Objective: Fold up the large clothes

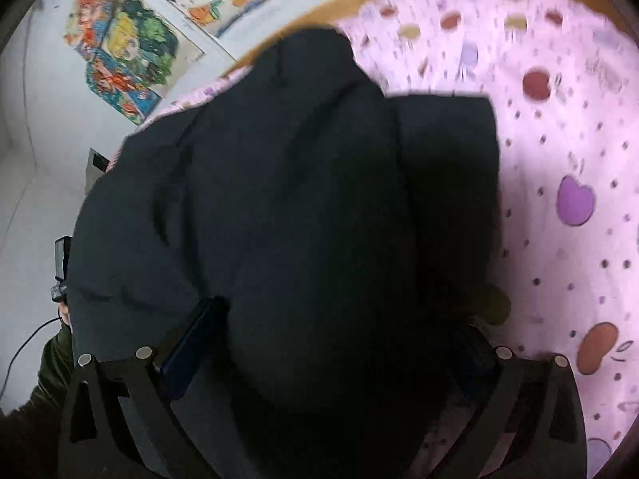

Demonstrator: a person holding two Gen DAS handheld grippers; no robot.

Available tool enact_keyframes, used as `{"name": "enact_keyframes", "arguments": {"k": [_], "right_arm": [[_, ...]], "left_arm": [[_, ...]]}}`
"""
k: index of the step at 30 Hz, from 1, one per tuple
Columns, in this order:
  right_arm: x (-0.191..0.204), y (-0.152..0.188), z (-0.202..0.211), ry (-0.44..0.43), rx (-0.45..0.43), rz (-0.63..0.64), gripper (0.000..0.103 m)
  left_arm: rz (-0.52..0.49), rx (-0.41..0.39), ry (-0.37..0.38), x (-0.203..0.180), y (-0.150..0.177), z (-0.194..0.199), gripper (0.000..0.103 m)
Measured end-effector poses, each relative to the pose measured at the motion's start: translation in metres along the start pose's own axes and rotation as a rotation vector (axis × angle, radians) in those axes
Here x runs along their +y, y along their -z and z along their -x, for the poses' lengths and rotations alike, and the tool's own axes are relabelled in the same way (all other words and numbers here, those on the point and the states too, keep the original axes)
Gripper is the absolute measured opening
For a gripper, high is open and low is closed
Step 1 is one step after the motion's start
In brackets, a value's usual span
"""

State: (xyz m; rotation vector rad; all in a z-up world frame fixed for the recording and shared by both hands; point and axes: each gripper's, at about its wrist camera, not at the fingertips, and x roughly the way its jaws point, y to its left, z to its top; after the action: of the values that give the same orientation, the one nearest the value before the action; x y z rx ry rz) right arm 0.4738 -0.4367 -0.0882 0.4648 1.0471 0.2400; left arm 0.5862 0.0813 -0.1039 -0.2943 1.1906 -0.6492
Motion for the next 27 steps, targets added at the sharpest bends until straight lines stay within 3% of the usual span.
{"name": "enact_keyframes", "arguments": {"k": [7,17,24,27], "right_arm": [[-0.008,0.013,-0.012,-0.052,-0.040,-0.020,0.102],[-0.008,0.013,-0.007,-0.050,-0.055,-0.014,0.102],[-0.008,0.010,0.003,0.002,-0.034,-0.044,0.101],[-0.001,0.013,0.007,0.011,-0.043,-0.063,0.088]], "left_arm": [[-0.020,0.007,0.008,-0.009,-0.001,-0.013,0.103],[0.035,0.035,-0.064,-0.023,-0.008,-0.018,0.102],[0.095,0.001,-0.109,-0.034,-0.009,-0.008,0.072],[0.115,-0.014,-0.134,-0.038,-0.007,-0.002,0.058]]}}
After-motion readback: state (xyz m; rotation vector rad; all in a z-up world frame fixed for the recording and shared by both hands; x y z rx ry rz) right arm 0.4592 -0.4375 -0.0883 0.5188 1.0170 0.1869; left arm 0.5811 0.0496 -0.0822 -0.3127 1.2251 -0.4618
